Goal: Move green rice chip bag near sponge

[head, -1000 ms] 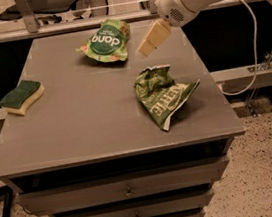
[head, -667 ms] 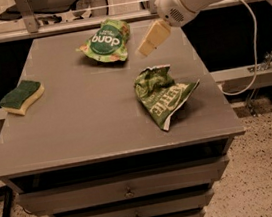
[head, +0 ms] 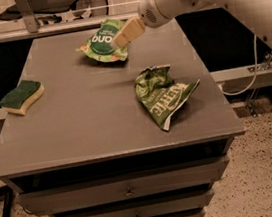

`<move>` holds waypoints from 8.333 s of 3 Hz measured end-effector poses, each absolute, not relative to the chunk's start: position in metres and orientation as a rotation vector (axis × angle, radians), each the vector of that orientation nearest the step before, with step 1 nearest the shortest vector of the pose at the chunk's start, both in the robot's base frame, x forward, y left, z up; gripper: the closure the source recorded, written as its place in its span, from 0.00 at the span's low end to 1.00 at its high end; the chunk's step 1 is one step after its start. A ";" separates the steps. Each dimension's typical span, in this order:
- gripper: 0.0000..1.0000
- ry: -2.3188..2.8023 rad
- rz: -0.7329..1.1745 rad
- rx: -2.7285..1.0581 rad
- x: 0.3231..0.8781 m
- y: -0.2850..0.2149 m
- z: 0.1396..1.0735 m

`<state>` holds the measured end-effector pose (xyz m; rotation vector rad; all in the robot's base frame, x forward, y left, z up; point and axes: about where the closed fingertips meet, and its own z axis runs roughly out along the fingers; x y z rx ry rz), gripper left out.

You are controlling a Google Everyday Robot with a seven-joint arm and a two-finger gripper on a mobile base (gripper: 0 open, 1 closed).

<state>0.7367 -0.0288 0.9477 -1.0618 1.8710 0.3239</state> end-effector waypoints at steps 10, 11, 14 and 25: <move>1.00 2.017 0.478 -0.491 0.875 0.025 0.875; 1.00 1.897 0.572 -0.596 0.872 0.049 0.913; 1.00 1.665 0.699 -1.071 0.800 0.119 0.976; 0.00 1.704 0.768 -1.299 0.718 0.115 0.911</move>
Offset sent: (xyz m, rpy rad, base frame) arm 0.0975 0.0447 -0.0724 0.2800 0.1942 -0.3847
